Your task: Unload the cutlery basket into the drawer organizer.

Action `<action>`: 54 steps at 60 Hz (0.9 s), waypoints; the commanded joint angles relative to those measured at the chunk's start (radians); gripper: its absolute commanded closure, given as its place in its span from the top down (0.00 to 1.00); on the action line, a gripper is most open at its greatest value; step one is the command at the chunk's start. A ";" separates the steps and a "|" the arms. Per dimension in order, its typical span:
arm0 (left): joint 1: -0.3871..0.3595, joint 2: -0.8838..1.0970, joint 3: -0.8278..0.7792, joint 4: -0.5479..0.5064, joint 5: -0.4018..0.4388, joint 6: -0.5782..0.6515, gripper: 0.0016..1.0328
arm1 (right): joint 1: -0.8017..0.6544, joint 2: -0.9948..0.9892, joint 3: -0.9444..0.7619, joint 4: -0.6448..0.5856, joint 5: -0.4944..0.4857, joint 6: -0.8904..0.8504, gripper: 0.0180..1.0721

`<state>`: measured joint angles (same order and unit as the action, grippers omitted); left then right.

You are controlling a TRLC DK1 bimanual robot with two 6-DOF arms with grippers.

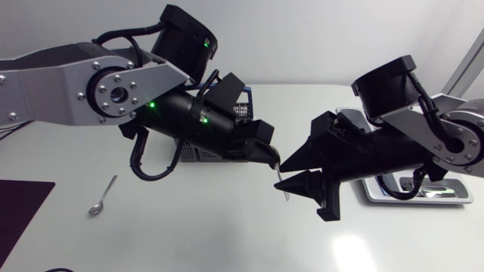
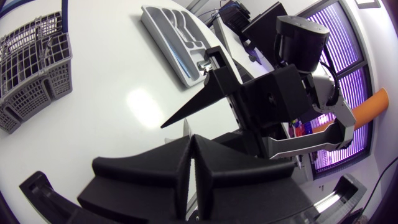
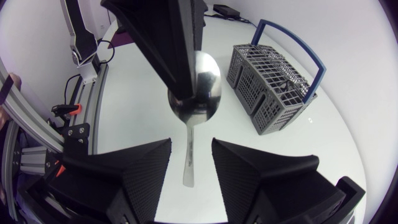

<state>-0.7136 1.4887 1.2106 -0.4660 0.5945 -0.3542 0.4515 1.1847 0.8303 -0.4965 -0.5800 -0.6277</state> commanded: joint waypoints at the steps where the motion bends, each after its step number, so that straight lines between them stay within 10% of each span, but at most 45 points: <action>1: -0.014 0.016 0.003 -0.005 0.013 0.023 0.04 | 0.012 0.020 0.026 0.015 -0.012 0.034 0.34; 31: -0.006 0.013 0.010 -0.020 0.014 0.023 0.05 | 0.013 0.035 0.012 0.022 -0.012 0.042 0.08; 54: 0.103 0.015 0.072 -0.034 0.074 -0.042 0.64 | 0.007 0.012 -0.020 -0.005 -0.011 0.029 0.06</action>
<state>-0.6380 1.4887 1.2453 -0.4999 0.6548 -0.3634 0.4591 1.2106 0.8318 -0.4850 -0.5941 -0.6052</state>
